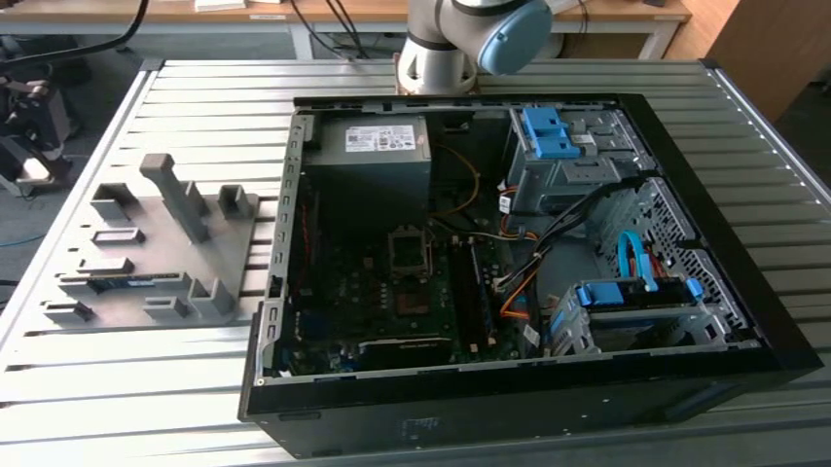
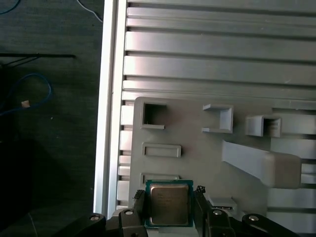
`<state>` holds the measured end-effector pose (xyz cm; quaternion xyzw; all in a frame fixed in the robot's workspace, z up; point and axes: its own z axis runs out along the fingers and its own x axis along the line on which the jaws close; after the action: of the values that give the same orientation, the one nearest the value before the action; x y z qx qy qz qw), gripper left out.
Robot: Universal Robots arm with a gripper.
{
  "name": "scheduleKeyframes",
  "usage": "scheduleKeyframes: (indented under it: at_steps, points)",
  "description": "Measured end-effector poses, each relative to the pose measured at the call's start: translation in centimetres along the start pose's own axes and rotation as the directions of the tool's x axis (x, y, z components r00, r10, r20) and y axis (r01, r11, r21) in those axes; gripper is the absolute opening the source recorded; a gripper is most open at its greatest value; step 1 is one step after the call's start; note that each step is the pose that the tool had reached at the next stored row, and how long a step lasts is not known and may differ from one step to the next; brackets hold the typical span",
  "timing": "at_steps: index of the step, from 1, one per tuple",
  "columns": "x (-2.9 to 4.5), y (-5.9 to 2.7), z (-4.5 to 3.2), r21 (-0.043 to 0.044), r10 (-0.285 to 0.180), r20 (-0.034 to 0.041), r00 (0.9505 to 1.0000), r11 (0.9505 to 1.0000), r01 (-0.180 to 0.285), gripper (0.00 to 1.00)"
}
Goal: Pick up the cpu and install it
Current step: 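Pick up the cpu and move it towards the insertion slot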
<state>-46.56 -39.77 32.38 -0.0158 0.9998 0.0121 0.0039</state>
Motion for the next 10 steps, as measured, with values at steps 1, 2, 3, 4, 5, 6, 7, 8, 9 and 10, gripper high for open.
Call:
scheduleKeyframes:
  at_steps: [1,2,3,4,5,6,7,8,9,10]
  points:
    - [0.0,0.0,-0.13,0.0,0.0,0.0,1.0,1.0,0.0,0.47]
    - [0.0,0.01,-0.26,-0.0001,0.0,0.0001,1.0,1.0,0.0,0.47]
    - [0.0,0.01,-0.39,-0.0001,0.0,0.0001,1.0,1.0,0.0,0.47]
    - [-0.01,0.01,-0.54,0.0,0.0,0.0001,1.0,1.0,0.0,0.47]
    - [-0.01,0.02,-0.73,0.0,0.0,0.0,1.0,1.0,0.0,0.47]
    - [-0.01,0.02,-0.92,-0.0001,0.0,0.0001,1.0,1.0,0.0,0.47]
    - [-0.01,0.03,-1.12,-0.0001,0.0,0.0,1.0,1.0,0.0,0.47]
    - [-0.01,0.03,-1.33,-0.0001,0.0,0.0,1.0,1.0,0.0,0.47]
    - [-0.01,0.04,-1.54,-0.0001,0.0,0.0001,1.0,1.0,0.0,0.47]
    - [-0.02,0.04,-1.77,-0.0002,0.0,0.0001,1.0,1.0,0.0,0.47]
